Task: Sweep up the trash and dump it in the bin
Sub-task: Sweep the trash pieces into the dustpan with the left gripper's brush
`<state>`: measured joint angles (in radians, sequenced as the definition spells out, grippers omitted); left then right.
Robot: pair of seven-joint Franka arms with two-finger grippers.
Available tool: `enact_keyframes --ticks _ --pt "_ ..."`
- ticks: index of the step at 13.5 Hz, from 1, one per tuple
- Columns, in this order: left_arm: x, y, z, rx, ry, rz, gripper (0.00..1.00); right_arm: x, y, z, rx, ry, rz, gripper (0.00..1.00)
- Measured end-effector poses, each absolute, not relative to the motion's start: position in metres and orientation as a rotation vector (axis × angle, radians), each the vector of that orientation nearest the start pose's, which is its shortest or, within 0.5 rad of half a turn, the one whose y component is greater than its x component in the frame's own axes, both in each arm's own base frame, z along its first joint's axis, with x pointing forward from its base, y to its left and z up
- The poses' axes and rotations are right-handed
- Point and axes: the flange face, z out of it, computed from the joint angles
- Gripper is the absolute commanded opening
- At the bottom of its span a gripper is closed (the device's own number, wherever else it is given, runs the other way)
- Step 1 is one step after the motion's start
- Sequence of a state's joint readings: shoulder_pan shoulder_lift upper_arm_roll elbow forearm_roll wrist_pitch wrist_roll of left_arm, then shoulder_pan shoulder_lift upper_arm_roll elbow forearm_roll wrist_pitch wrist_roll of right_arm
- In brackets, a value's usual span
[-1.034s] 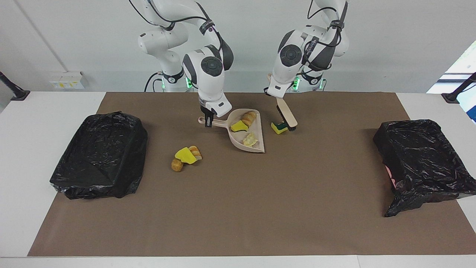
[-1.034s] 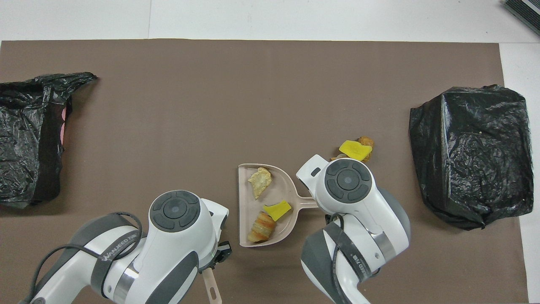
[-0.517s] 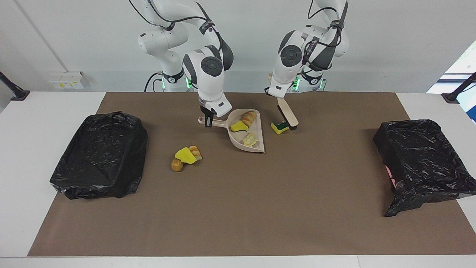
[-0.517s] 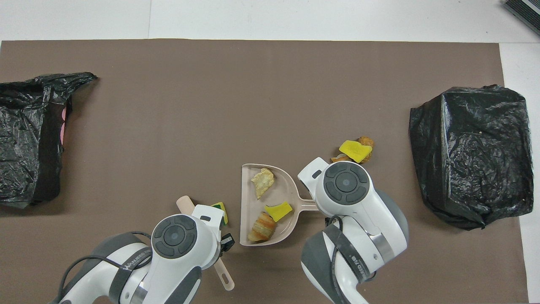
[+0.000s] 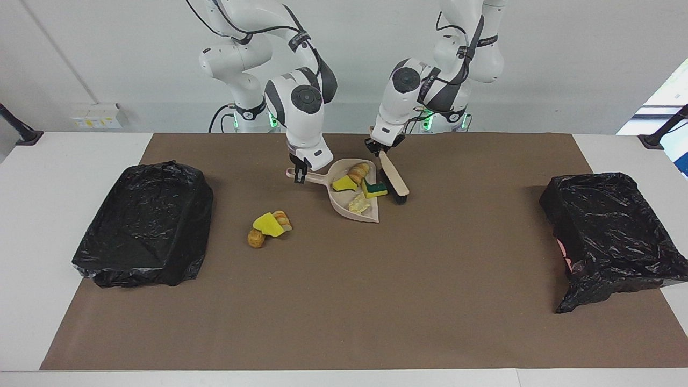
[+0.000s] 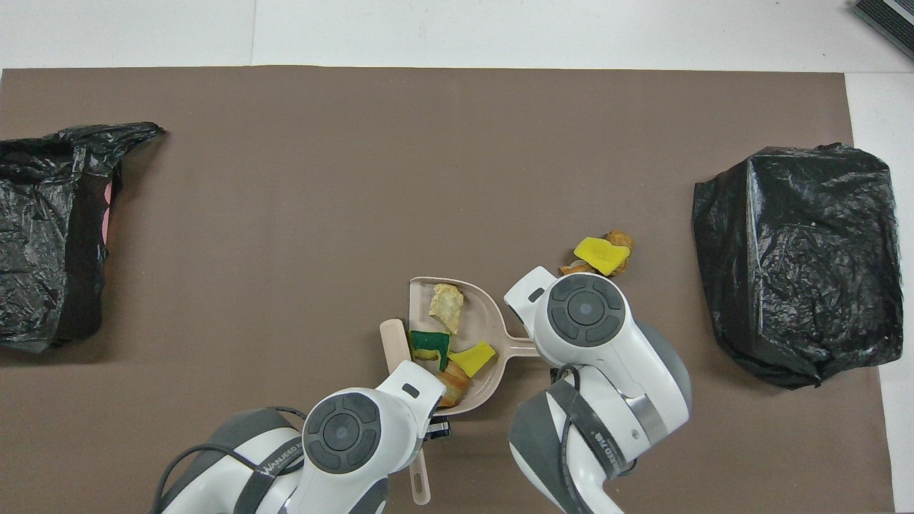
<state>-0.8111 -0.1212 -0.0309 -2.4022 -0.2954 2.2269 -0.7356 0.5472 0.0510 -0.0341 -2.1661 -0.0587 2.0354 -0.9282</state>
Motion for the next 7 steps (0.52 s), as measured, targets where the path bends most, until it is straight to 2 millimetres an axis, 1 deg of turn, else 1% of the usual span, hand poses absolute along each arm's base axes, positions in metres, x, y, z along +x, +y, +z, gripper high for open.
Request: enact_keyframes --ticks 2,3,5,7 --pt "0.308 -0.369 0.366 -3.242 -0.076 0.342 0.0 0.456 0.253 0.358 -2.329 -2.107 0.297 0.0" --pt "0.309 -0.37 0.368 -3.22 -0.061 0.379 0.0 0.456 0.253 0.358 -2.33 -2.106 0.298 0.0" --pt "0.31 -0.362 0.372 -3.137 -0.008 0.431 0.0 0.456 0.253 0.358 -2.331 -2.105 0.298 0.0" --pt "0.319 -0.348 0.378 -3.041 0.038 0.419 0.0 0.456 0.253 0.358 -2.331 -2.105 0.298 0.0"
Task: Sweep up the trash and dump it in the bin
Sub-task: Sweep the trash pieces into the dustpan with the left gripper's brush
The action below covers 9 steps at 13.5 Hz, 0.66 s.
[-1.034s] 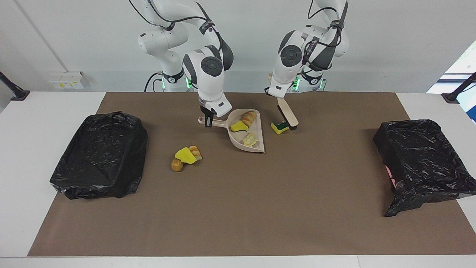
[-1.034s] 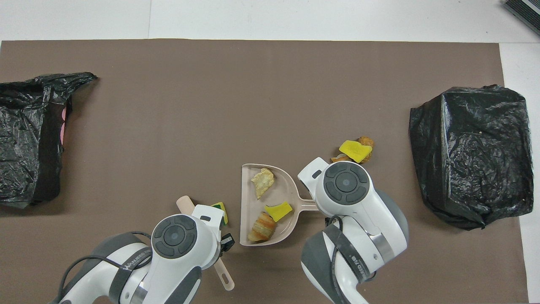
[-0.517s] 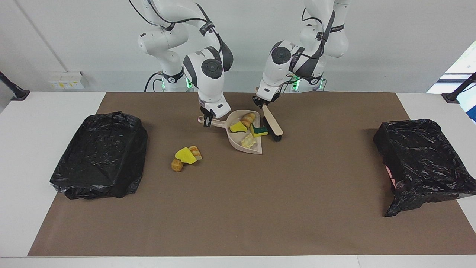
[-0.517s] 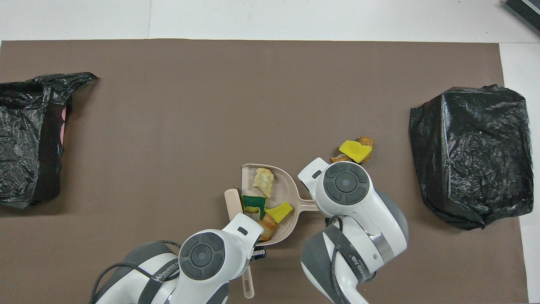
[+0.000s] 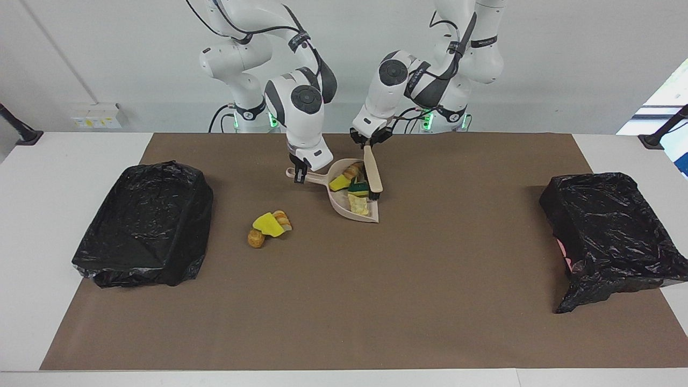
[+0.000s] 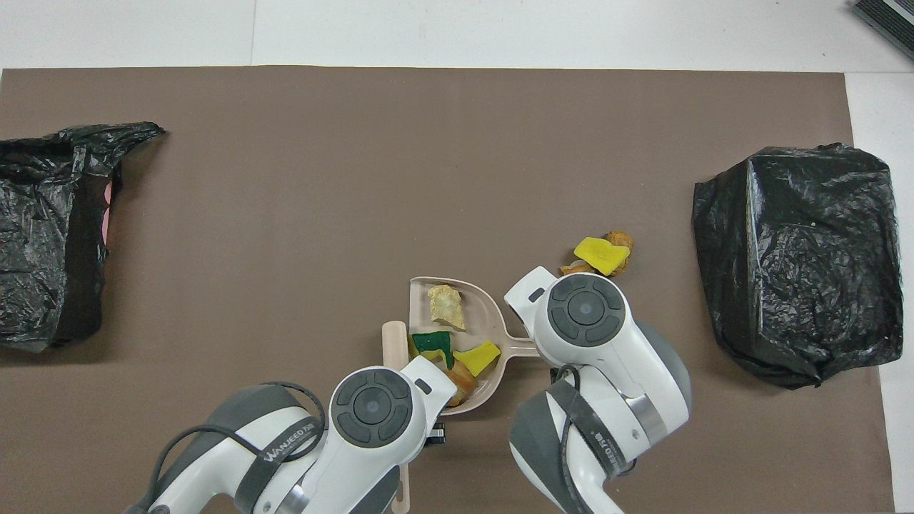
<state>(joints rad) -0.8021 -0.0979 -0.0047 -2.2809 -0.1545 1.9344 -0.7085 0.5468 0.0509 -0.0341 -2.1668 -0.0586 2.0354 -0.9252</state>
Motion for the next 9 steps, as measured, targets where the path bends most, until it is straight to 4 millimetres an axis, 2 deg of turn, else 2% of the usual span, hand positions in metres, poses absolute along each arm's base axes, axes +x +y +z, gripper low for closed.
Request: enact_keyframes --ticks 4,9 --pt "0.331 -0.339 0.385 -3.01 0.047 0.381 0.0 0.458 0.25 0.358 -2.338 -2.095 0.297 0.0" --pt "0.328 -0.336 0.395 -3.009 0.028 0.379 0.0 0.475 0.228 0.366 -2.393 -1.951 0.226 0.0"
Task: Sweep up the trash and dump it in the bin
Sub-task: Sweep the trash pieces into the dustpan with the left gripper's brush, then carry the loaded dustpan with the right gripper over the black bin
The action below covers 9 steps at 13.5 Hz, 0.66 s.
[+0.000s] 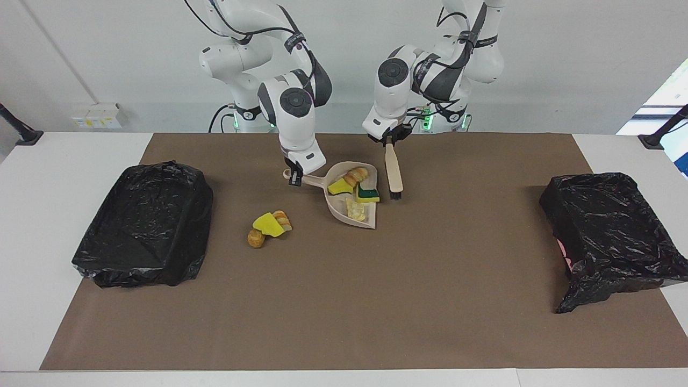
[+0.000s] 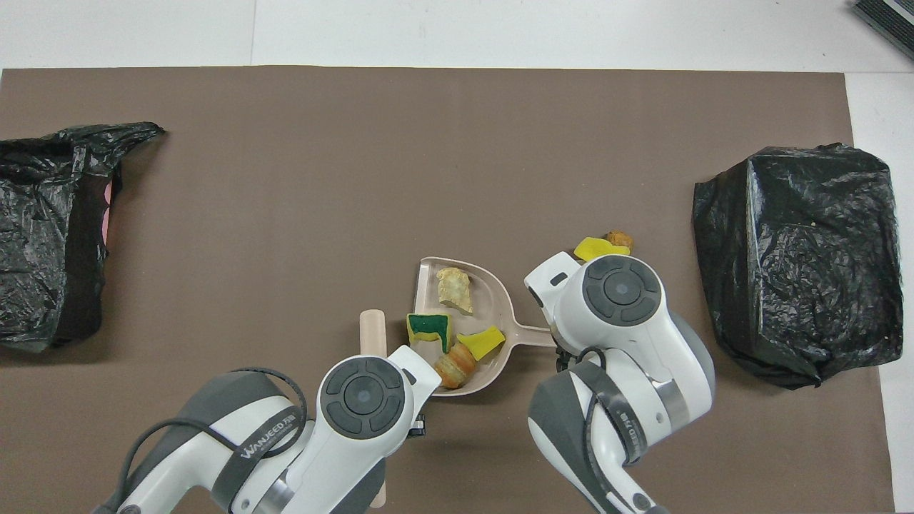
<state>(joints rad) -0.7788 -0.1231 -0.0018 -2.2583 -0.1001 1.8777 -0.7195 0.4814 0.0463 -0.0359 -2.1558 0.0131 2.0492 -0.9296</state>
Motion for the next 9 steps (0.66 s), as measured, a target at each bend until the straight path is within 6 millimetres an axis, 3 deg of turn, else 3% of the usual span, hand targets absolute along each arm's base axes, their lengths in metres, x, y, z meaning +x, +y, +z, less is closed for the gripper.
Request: enact_keyframes --ticks 4,6,9 --pt "0.317 -0.336 0.399 -3.023 -0.076 0.332 0.0 0.504 0.163 0.415 -2.43 -1.851 0.043 0.0" --pt "0.305 -0.344 0.396 -3.052 -0.098 0.279 0.0 0.517 0.115 0.447 -2.443 -1.816 -0.036 0.0" --pt "0.267 -0.37 0.387 -3.062 -0.037 0.24 0.0 0.531 0.039 0.491 -2.481 -1.752 -0.063 0.0"
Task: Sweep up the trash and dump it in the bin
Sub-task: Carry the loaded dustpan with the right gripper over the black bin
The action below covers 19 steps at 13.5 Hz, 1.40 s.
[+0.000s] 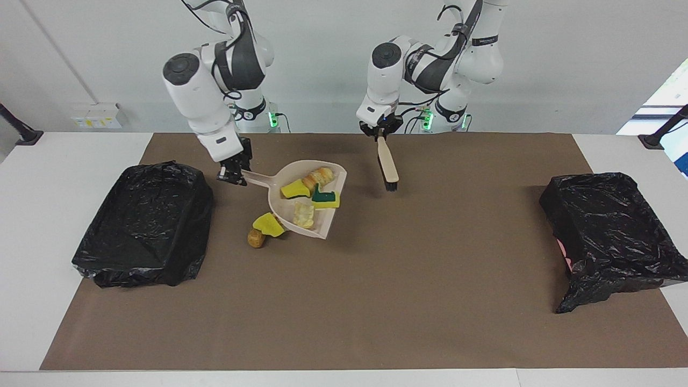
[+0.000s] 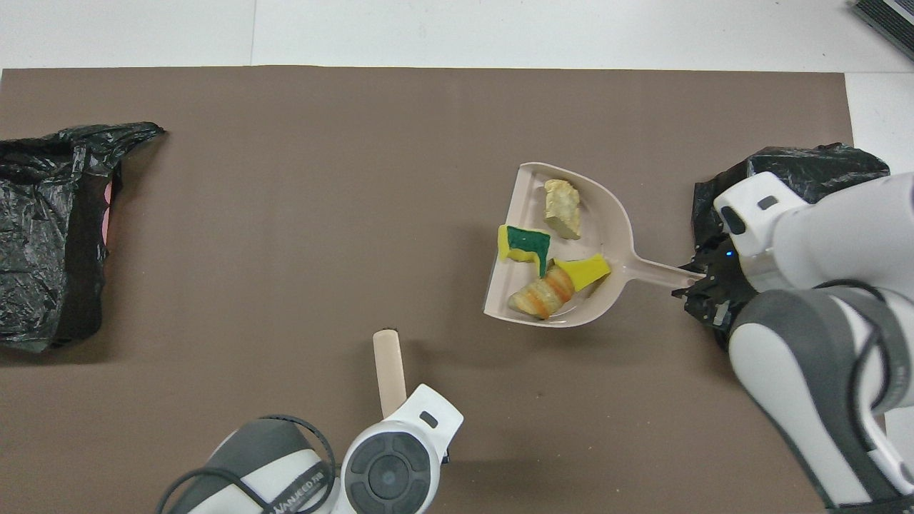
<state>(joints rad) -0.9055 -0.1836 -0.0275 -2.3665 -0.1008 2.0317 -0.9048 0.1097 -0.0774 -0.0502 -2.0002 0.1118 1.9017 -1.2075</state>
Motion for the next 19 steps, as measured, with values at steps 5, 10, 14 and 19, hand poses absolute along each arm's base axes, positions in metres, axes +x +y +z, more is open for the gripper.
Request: enact_keyframes --ticks 5,10,14,19 --pt "0.205 -0.398 0.361 -3.083 0.023 0.208 0.0 0.53 -0.084 0.514 -2.614 -1.528 -0.059 0.0" --pt "0.181 -0.397 0.339 -3.093 0.041 0.24 0.0 0.545 -0.224 0.516 -2.633 -1.534 0.037 0.0" --pt "0.182 -0.396 0.336 -3.095 0.01 0.271 0.06 0.552 -0.29 0.517 -2.597 -1.701 0.15 0.0" --pt "0.183 -0.397 0.335 -3.104 0.0 0.289 0.69 0.559 -0.331 0.525 -2.535 -1.994 0.246 0.0"
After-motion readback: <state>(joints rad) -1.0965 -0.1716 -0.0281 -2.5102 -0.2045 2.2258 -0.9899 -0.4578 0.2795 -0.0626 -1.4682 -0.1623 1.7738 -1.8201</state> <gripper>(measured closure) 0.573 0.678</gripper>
